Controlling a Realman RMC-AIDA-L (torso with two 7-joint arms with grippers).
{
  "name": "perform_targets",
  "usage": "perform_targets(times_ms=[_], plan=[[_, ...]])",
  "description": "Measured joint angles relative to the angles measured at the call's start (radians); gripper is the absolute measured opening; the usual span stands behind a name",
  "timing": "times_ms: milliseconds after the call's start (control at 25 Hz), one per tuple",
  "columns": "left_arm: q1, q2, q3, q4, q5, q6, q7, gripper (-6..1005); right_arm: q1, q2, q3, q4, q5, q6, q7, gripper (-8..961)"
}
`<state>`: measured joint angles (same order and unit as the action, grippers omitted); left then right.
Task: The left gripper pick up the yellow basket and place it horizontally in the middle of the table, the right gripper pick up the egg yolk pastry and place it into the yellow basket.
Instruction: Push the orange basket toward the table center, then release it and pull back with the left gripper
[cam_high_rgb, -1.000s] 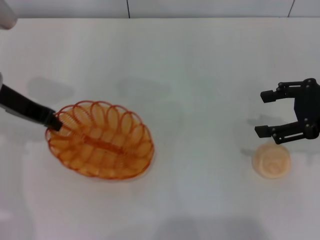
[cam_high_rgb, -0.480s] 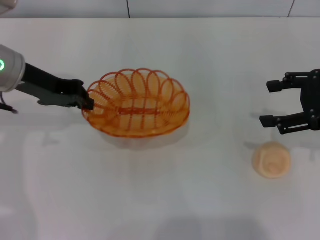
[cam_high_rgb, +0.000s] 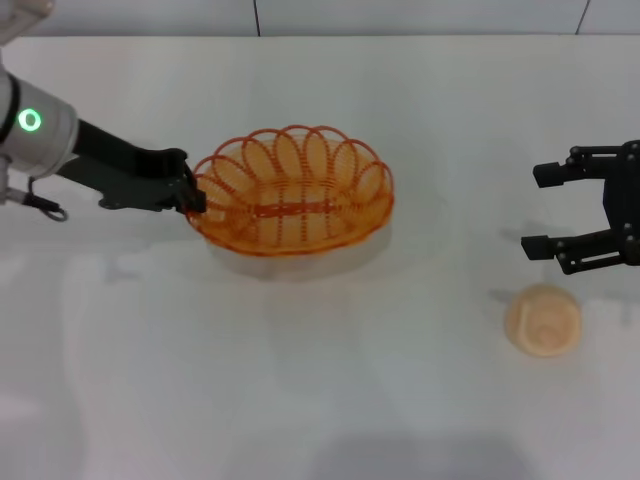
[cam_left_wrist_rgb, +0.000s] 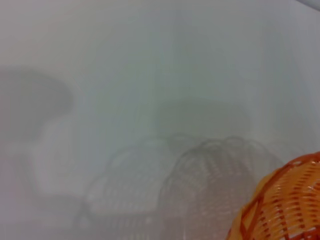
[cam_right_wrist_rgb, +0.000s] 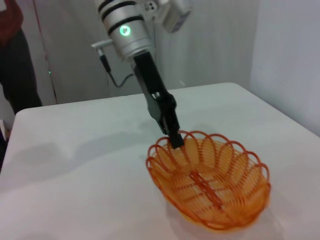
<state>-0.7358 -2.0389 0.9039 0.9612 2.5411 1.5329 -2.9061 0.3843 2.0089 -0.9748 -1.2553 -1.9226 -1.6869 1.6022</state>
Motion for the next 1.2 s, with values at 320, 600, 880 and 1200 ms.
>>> perform_targets(times_ms=[320, 600, 880, 1200], plan=[[-0.089, 0.0, 0.014, -0.126, 0.009, -0.045, 0.039, 96, 0.006, 0.002, -0.007, -0.001, 0.005, -0.008, -0.001, 839], [-0.113, -0.01, 0.028, -0.185, 0.016, -0.093, 0.045, 103, 0.012, 0.002, -0.008, -0.001, 0.005, -0.021, -0.002, 838], [-0.116, -0.023, 0.029, -0.218, 0.019, -0.126, 0.047, 110, 0.013, 0.002, -0.01, -0.001, 0.005, -0.022, -0.003, 837], [-0.115, -0.031, 0.029, -0.227, 0.019, -0.149, 0.047, 118, 0.006, 0.004, -0.01, 0.002, 0.005, -0.033, -0.013, 836]])
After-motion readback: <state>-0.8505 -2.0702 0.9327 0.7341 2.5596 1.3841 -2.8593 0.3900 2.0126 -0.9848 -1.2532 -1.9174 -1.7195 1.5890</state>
